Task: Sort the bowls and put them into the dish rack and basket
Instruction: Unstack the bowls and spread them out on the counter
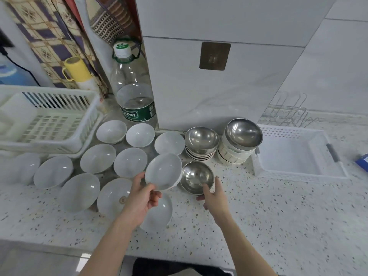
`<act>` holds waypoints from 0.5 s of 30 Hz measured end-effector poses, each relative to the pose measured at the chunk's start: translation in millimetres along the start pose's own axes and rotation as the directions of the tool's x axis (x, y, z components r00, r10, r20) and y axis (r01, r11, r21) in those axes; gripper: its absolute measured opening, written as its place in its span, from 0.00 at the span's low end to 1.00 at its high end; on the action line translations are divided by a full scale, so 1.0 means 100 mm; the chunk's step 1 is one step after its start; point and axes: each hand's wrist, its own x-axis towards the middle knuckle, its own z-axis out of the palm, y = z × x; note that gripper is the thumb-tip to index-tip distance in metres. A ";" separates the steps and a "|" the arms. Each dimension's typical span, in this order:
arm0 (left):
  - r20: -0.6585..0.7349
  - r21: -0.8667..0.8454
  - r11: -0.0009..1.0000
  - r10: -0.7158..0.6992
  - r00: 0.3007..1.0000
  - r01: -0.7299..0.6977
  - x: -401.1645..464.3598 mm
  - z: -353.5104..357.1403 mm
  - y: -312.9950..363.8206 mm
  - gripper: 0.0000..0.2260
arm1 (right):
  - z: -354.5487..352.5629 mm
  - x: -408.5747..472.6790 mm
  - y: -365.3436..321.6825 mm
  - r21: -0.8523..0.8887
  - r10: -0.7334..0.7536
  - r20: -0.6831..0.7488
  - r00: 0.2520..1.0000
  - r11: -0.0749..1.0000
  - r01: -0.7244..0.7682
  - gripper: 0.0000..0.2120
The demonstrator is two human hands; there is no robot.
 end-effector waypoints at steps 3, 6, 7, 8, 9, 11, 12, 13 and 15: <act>0.004 0.049 0.998 0.036 0.999 -0.036 -0.10 0.09 -0.06 0.21 | -0.11 -0.04 0.02 -0.050 0.039 0.049 0.998 0.998 -0.036 0.34; 0.054 0.182 0.981 0.062 0.997 -0.071 -0.23 0.18 -0.13 0.23 | -0.24 -0.14 0.06 -0.115 -0.015 0.001 1.000 0.993 0.015 0.25; 0.078 0.221 0.972 0.066 0.995 -0.082 -0.28 0.22 -0.16 0.23 | -0.30 -0.19 0.07 -0.082 -0.042 0.015 0.999 0.996 0.043 0.21; 0.106 0.251 0.964 0.065 0.992 -0.090 -0.33 0.25 -0.21 0.23 | -0.34 -0.25 0.09 -0.040 -0.070 0.053 0.996 0.997 0.073 0.20; 0.133 0.277 0.956 0.061 0.989 -0.096 -0.38 0.27 -0.26 0.23 | -0.38 -0.32 0.11 0.005 -0.097 0.107 0.989 0.995 0.097 0.20; 0.173 0.319 0.942 0.049 0.984 -0.103 -0.47 0.33 -0.38 0.24 | -0.43 -0.46 0.14 0.094 -0.137 0.202 0.970 0.988 0.120 0.19; 0.184 0.337 0.936 0.041 0.982 -0.102 -0.49 0.35 -0.44 0.24 | -0.43 -0.51 0.16 0.108 -0.148 0.222 0.964 0.986 0.126 0.19; 0.190 0.353 0.930 0.033 0.981 -0.099 -0.51 0.38 -0.49 0.24 | -0.44 -0.55 0.19 0.087 -0.152 0.226 0.962 0.987 0.136 0.19; 0.193 0.386 0.918 0.021 0.981 -0.095 -0.54 0.41 -0.59 0.23 | -0.45 -0.60 0.25 -0.017 -0.151 0.222 0.963 0.987 0.158 0.16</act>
